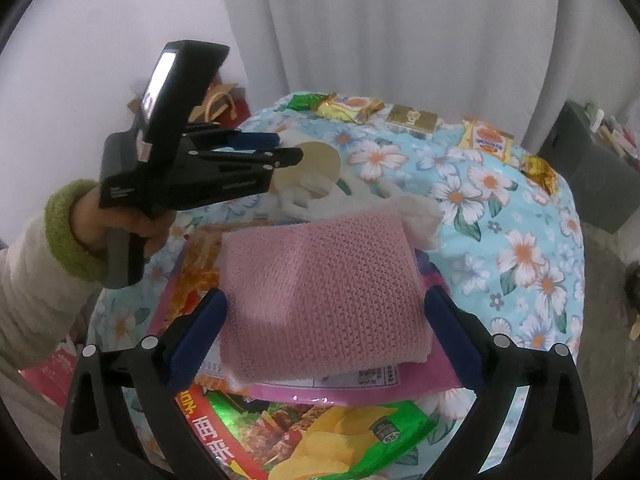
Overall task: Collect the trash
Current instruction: 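Grasp the white paper cup with the left gripper while the right gripper grasps the pink sponge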
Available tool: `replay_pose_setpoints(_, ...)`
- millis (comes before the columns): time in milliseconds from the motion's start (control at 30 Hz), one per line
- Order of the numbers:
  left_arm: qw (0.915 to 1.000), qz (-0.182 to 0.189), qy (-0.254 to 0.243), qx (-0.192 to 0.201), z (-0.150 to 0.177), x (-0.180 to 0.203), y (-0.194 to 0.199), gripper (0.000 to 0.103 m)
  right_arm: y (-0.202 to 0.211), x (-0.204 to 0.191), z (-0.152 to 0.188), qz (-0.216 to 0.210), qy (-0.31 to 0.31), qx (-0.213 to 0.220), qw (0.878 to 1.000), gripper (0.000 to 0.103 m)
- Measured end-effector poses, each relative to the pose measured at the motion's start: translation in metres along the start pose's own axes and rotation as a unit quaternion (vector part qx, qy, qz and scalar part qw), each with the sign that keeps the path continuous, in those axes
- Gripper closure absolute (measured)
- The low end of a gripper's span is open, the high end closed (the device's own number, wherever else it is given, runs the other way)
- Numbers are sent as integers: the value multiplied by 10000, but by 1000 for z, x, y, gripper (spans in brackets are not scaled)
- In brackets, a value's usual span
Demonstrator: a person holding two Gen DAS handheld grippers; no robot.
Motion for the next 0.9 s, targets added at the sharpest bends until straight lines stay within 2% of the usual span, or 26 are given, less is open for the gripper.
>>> replay_pose_setpoints(233,9993,-285,17,244,-9,-13,7,89,-4,-4,1,73,155,-59,9998,8)
replay_pose_setpoints(433,9975,-512,268,415,-11,-35,18,100,-11,-9,3,294,381,-134,9987,8)
replay_pose_setpoints(667,9922,-787,733,632,-10,-69,41,100,-14,-12,8,512,579,-183,9968,8)
replay_pose_setpoints(900,9894,-765,957,775,-2,-82,64,100,-17,-11,9,600,616,-218,9961,8)
Point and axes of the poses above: each gripper's, at about its wrist camera, not at the fingertips, and y roughly against the way its jaws point, x to its right, z to its underside, the point moved 9 cm from there along -y, roughly the way its jaws point, and after that the axes turned 9 degrees about -z, right-handed, at the moved point
